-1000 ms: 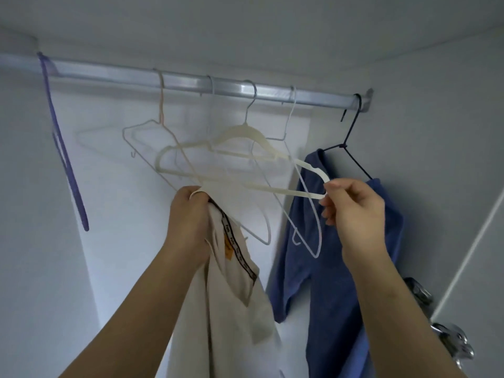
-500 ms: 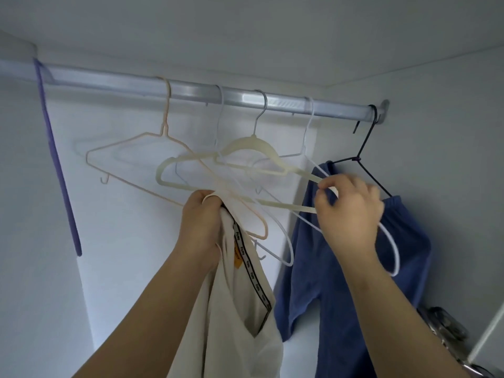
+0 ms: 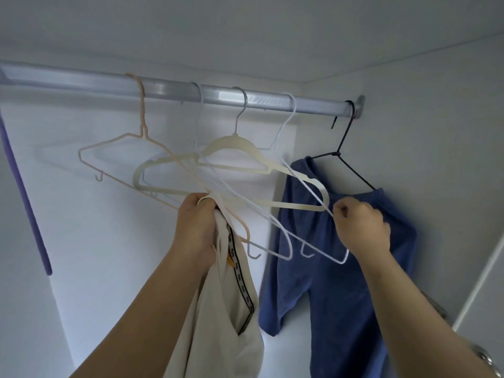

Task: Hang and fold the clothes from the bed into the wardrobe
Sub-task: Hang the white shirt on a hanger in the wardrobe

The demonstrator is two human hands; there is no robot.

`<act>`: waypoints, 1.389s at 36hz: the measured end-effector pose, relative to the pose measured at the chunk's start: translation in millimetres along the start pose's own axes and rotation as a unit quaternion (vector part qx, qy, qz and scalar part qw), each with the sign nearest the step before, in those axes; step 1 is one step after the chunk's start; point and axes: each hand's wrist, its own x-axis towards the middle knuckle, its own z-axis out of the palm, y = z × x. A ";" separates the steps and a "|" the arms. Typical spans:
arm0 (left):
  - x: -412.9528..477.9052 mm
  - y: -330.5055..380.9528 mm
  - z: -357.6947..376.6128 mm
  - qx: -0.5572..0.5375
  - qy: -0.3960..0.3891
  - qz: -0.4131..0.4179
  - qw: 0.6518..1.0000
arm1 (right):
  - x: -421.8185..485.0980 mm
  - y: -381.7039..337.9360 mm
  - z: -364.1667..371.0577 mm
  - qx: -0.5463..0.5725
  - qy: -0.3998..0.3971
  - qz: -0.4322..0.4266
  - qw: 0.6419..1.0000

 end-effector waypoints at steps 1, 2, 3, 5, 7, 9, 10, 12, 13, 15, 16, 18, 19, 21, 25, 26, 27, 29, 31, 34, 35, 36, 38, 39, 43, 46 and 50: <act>0.7 0.0 0.1 0.002 0.000 0.000 1.000 | -0.2 0.3 1.6 0.003 -0.007 -0.009 1.000; 1.1 0.3 0.2 0.003 -0.001 0.001 1.000 | 0.4 0.4 3.4 0.013 -0.024 -0.017 0.999; 1.4 0.7 0.1 0.002 -0.001 0.002 1.000 | 1.0 -0.4 4.6 0.035 -0.047 -0.024 0.998; 1.9 0.8 -0.2 -0.005 -0.001 0.001 1.000 | 0.2 -3.9 6.9 0.106 -0.093 -0.023 0.990; 2.1 0.5 -0.9 -0.009 -0.001 -0.001 1.000 | -4.5 -9.9 10.6 0.193 -0.119 0.000 0.974; 2.0 -0.6 -2.1 -0.010 0.000 -0.003 1.000 | -10.7 -18.0 16.1 0.277 -0.137 0.038 0.950; 2.3 -1.5 -2.3 -0.009 0.000 -0.005 1.000 | -13.4 -22.3 18.4 0.320 -0.154 0.059 0.933; 2.1 -3.5 -3.5 -0.008 0.001 -0.011 1.000 | -18.3 -30.3 21.5 0.398 -0.199 0.082 0.892; 2.3 -4.3 -4.0 -0.006 0.001 -0.013 1.000 | -20.0 -33.5 22.1 0.429 -0.220 0.082 0.872; 3.1 -4.9 -4.8 0.001 0.000 -0.014 1.000 | -21.5 -38.0 22.1 0.473 -0.252 0.069 0.842; 3.5 -4.7 -4.8 0.003 -0.001 -0.016 1.000 | -21.6 -39.2 21.8 0.487 -0.255 0.066 0.833; 4.9 -3.9 -5.2 0.004 -0.003 -0.021 1.000 | -19.8 -40.1 20.2 0.512 -0.232 0.083 0.823; 5.7 -3.7 -5.3 0.004 -0.004 -0.022 1.000 | -18.3 -39.5 19.1 0.520 -0.207 0.099 0.823; 6.5 -3.6 -4.9 0.006 -0.006 -0.024 1.000 | -14.7 -37.0 16.0 0.521 -0.152 0.123 0.831; 7.0 -4.7 -2.6 0.007 -0.017 -0.029 0.999 | -9.7 -30.5 9.2 0.533 -0.090 0.137 0.830; 6.9 -4.8 -1.7 0.006 -0.020 -0.031 0.999 | -8.6 -28.9 7.2 0.534 -0.081 0.136 0.830; 6.6 -5.2 -1.1 0.006 -0.024 -0.034 0.999 | -7.6 -27.7 5.3 0.533 -0.074 0.134 0.832; 6.3 -6.0 -0.1 0.007 -0.030 -0.035 0.999 | -5.6 -26.3 2.2 0.531 -0.058 0.126 0.836; 6.1 -6.9 0.8 0.011 -0.032 -0.032 0.999 | -4.5 -26.0 -1.2 0.530 -0.040 0.120 0.839; 5.8 -9.2 0.7 0.013 -0.035 -0.030 0.999 | -5.7 -24.1 -6.4 0.526 -0.021 0.121 0.841; 5.0 -10.5 0.7 0.013 -0.039 -0.031 0.999 | -7.4 -22.8 -7.8 0.527 -0.018 0.122 0.841; 3.9 -12.0 0.0 0.012 -0.043 -0.033 0.998 | -10.1 -20.9 -8.5 0.526 -0.015 0.123 0.841; 1.3 -14.5 -0.3 0.004 -0.047 -0.040 0.998 | -15.9 -16.1 -8.7 0.521 -0.010 0.128 0.844; -0.2 -16.0 -0.8 0.001 -0.048 -0.045 0.998 | -19.9 -13.2 -8.9 0.517 -0.008 0.133 0.845; -4.1 -24.1 -4.5 0.011 -0.062 -0.055 0.997 | -37.8 -1.3 -9.1 0.497 -0.006 0.153 0.854; -6.9 -32.1 -9.3 0.024 -0.070 -0.062 0.995 | -56.2 3.9 -10.1 0.486 -0.004 0.162 0.859; -14.7 -42.6 -14.7 0.038 -0.085 -0.080 0.992 | -82.0 7.6 -10.5 0.486 0.004 0.167 0.858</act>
